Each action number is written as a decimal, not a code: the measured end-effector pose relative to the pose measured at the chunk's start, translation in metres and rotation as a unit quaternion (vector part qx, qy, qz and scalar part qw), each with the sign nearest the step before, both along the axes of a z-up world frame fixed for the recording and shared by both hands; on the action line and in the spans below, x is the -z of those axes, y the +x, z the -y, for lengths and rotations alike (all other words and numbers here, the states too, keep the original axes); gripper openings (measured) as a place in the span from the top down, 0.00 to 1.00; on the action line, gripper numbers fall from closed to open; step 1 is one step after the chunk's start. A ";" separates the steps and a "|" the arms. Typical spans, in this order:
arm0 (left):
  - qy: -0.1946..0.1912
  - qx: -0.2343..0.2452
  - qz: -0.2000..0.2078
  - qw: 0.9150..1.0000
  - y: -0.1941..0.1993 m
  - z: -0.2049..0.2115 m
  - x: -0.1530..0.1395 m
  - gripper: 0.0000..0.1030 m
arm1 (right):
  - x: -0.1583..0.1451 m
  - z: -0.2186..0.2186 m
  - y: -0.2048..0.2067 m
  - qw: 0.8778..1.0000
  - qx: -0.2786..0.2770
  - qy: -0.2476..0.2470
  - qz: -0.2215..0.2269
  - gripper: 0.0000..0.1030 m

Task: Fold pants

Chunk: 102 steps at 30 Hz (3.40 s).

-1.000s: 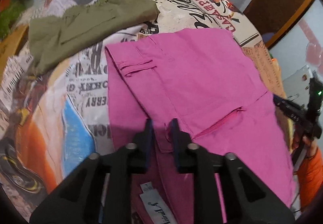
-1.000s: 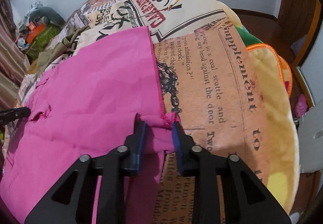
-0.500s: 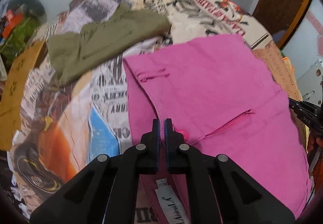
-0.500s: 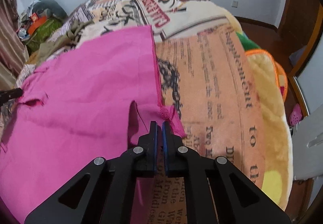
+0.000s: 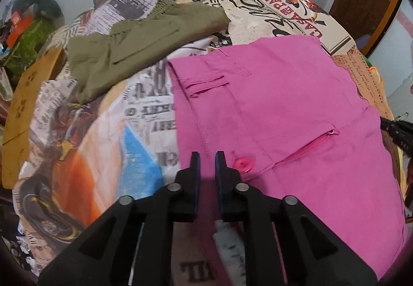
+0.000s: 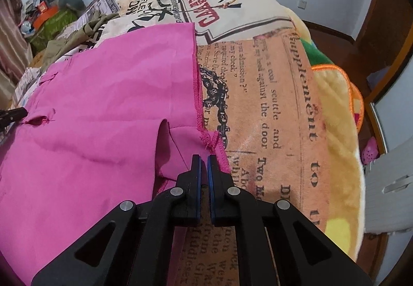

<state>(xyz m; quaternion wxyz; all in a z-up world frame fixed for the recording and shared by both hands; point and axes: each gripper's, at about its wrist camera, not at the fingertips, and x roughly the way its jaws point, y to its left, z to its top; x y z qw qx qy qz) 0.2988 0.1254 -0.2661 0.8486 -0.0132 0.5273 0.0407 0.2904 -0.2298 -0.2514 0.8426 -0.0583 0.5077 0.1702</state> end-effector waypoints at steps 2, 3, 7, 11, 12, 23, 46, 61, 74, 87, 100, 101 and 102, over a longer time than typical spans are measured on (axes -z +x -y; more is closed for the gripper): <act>0.014 -0.003 0.006 1.000 -0.003 -0.005 -0.007 0.88 | -0.008 0.002 -0.001 1.000 0.004 -0.007 0.007 0.96; 0.011 -0.007 0.009 1.000 -0.004 -0.009 -0.011 0.88 | -0.012 0.004 -0.001 1.000 0.006 -0.002 0.010 0.96; -0.008 -0.030 0.017 0.999 -0.001 -0.028 -0.023 0.84 | -0.035 0.013 0.002 0.999 0.018 0.030 0.026 0.94; -0.020 -0.052 0.033 0.998 0.009 -0.041 -0.032 0.58 | -0.053 0.010 0.009 0.998 0.018 0.034 0.052 0.77; -0.022 -0.053 0.040 0.998 0.013 -0.043 -0.035 0.55 | -0.055 0.009 0.011 0.998 0.017 0.035 0.056 0.69; -0.037 -0.038 0.023 0.998 0.073 -0.049 -0.011 0.51 | -0.054 -0.022 0.057 0.997 -0.009 0.031 0.074 0.65; -0.046 -0.026 -0.010 0.999 0.122 -0.052 0.036 0.60 | 0.012 -0.072 0.161 0.998 -0.028 0.043 0.019 0.65; 0.000 -0.018 0.007 1.000 0.119 -0.037 0.029 0.90 | 0.005 -0.085 0.155 0.998 -0.040 0.032 0.044 0.95; 0.002 -0.013 0.084 0.996 0.108 -0.034 -0.060 0.91 | -0.081 -0.085 0.140 0.990 -0.048 0.061 0.121 0.97; 0.008 -0.001 0.134 0.991 0.063 -0.024 -0.124 0.94 | -0.155 -0.071 0.087 0.979 -0.049 0.086 0.178 0.97; -0.010 0.007 0.137 0.990 -0.004 -0.008 -0.127 0.96 | -0.157 -0.048 0.019 0.979 -0.041 0.104 0.172 0.97; -0.008 0.008 0.138 0.990 -0.012 -0.006 -0.126 0.96 | -0.156 -0.045 0.013 0.979 -0.039 0.106 0.171 0.97; -0.006 0.010 0.139 0.990 -0.019 -0.005 -0.126 0.96 | -0.154 -0.043 0.007 0.979 -0.036 0.111 0.168 0.97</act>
